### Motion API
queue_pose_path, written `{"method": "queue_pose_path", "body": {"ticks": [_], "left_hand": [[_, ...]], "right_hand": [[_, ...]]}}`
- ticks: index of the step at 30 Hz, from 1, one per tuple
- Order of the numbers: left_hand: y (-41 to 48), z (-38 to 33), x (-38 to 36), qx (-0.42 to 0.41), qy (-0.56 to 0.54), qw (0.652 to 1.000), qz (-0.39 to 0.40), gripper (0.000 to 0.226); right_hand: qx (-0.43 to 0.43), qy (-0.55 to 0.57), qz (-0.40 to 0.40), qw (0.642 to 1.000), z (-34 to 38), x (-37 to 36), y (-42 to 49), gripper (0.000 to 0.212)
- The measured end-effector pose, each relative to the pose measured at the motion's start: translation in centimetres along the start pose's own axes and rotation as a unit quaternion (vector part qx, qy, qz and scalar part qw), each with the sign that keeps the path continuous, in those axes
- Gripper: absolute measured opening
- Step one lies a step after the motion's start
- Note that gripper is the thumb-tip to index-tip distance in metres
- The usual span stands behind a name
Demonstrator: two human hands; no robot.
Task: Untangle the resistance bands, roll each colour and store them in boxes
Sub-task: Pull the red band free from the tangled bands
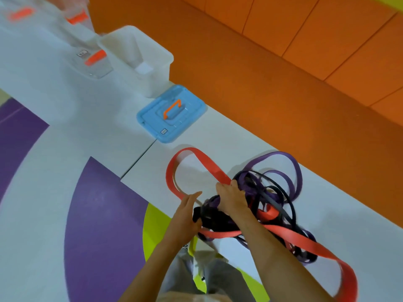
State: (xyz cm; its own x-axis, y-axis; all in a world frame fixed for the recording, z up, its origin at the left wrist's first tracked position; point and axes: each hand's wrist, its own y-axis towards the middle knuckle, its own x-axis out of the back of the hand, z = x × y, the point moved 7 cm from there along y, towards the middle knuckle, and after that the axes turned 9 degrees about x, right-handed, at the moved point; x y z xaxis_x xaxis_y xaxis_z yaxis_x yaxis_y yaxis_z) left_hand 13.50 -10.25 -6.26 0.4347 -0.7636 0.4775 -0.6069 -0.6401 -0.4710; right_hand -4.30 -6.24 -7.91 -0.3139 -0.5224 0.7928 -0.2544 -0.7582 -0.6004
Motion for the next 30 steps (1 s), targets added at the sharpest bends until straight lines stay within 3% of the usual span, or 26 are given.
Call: {"method": "queue_pose_path", "body": {"ticks": [3,10,16,20,27,30], "left_hand": [[-0.4,-0.4,0.1,-0.018,-0.014,1.000,-0.006,0.079],[0.7,-3.2,-0.7,-0.077,-0.013,0.997,-0.005,0.081],[1.7,-6.1,-2.9,-0.061,0.034,0.997,0.026,0.099],[2.2,-6.4,-4.6,-0.023,0.063,0.997,0.030,0.109],[3.0,-9.0,-8.1,-0.014,0.134,0.989,0.055,0.092],[3.4,-10.5,-9.8,-0.026,0.161,0.984,0.066,0.087]], "right_hand": [[-0.038,0.006,-0.051,0.998,-3.0,0.3,-1.6,0.034],[-0.072,0.138,-0.185,0.970,-9.7,3.6,-5.9,0.029],[-0.151,0.243,-0.283,0.916,-15.1,5.5,-8.9,0.023],[-0.203,0.323,-0.318,0.868,-19.1,5.3,-10.7,0.029],[-0.252,0.448,-0.331,0.792,-25.8,3.0,-13.2,0.028],[-0.245,0.479,-0.322,0.779,-28.2,1.7,-13.5,0.026]]}}
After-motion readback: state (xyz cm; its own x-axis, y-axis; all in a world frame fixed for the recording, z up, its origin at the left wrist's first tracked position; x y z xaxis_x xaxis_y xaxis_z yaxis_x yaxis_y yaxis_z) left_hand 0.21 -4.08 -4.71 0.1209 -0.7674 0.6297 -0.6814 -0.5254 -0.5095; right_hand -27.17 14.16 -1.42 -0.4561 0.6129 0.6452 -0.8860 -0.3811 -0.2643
